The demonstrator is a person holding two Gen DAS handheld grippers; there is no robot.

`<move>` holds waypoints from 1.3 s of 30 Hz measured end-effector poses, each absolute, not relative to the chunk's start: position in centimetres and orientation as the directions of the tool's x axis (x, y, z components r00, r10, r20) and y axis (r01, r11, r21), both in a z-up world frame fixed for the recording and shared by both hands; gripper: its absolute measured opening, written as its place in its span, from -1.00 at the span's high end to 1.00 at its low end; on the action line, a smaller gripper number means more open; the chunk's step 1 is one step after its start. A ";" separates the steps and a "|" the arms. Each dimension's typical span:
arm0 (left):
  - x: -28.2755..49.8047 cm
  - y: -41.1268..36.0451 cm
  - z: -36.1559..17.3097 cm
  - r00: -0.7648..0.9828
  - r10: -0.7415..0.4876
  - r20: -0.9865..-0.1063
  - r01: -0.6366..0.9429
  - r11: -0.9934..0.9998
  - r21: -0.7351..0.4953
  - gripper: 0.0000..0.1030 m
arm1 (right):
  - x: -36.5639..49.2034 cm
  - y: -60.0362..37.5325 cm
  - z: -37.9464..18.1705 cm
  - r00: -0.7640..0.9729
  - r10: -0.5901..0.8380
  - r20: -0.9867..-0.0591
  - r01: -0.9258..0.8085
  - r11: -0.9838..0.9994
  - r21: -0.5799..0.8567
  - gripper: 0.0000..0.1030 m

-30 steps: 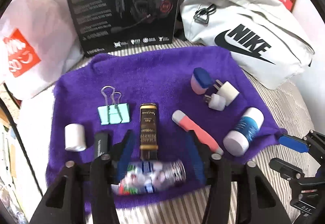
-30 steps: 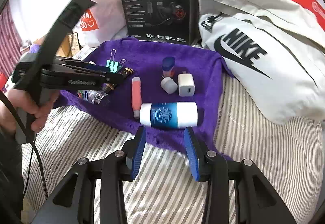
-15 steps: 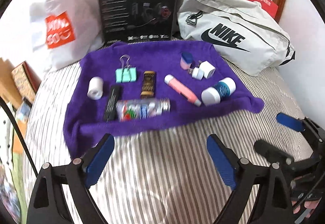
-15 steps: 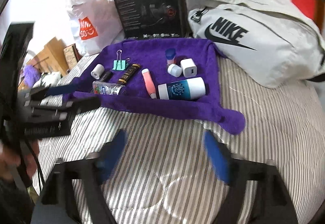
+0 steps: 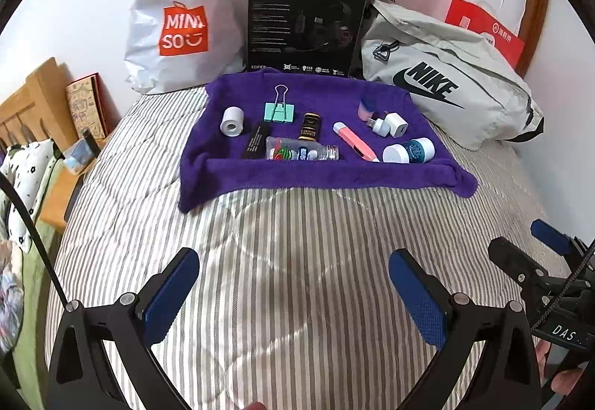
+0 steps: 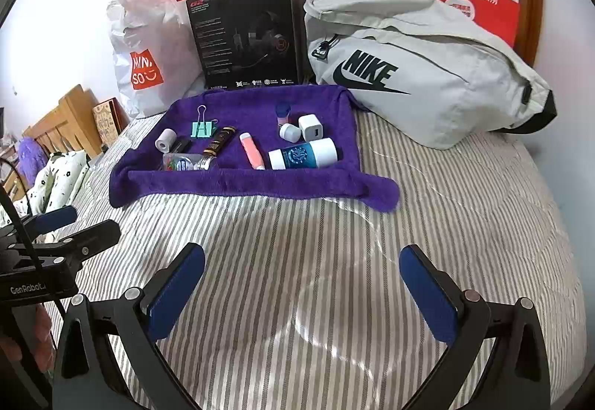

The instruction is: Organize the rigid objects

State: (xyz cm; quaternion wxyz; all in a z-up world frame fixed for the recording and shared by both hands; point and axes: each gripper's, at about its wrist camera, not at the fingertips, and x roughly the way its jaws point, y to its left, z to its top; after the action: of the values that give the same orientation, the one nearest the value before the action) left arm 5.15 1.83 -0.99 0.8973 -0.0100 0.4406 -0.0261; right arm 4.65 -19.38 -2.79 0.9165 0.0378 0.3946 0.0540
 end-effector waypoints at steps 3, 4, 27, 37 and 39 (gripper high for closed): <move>3.9 2.1 -0.9 0.621 -0.043 -0.783 0.021 0.999 -0.038 -1.00 | 3.5 -19.3 -2.8 0.678 0.129 -0.724 -0.075 0.991 0.106 -1.00; 3.5 2.2 -0.8 0.625 -0.039 -0.779 0.016 0.999 -0.037 -1.00 | 3.2 -19.3 -2.8 0.675 0.126 -0.727 -0.079 0.992 0.099 -1.00; 0.4 2.1 -0.5 0.638 -0.021 -0.770 0.030 1.000 -0.003 -1.00 | 0.2 -20.0 -2.2 0.683 0.096 -0.724 -0.058 0.995 0.077 -1.00; 0.2 2.3 -0.3 0.639 -0.016 -0.769 0.030 1.000 0.004 -1.00 | 0.1 -20.3 -2.1 0.680 0.082 -0.729 -0.046 0.997 0.069 -1.00; 0.1 2.4 -0.2 0.642 -0.017 -0.767 0.027 1.000 0.001 -1.00 | 0.0 -20.3 -2.1 0.679 0.085 -0.729 -0.049 0.996 0.070 -1.00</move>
State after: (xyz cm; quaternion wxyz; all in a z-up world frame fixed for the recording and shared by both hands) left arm 0.13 2.44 -0.25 0.9061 0.0060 0.4229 -0.0120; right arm 0.02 -20.34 -2.11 0.9160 0.0222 0.3989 0.0365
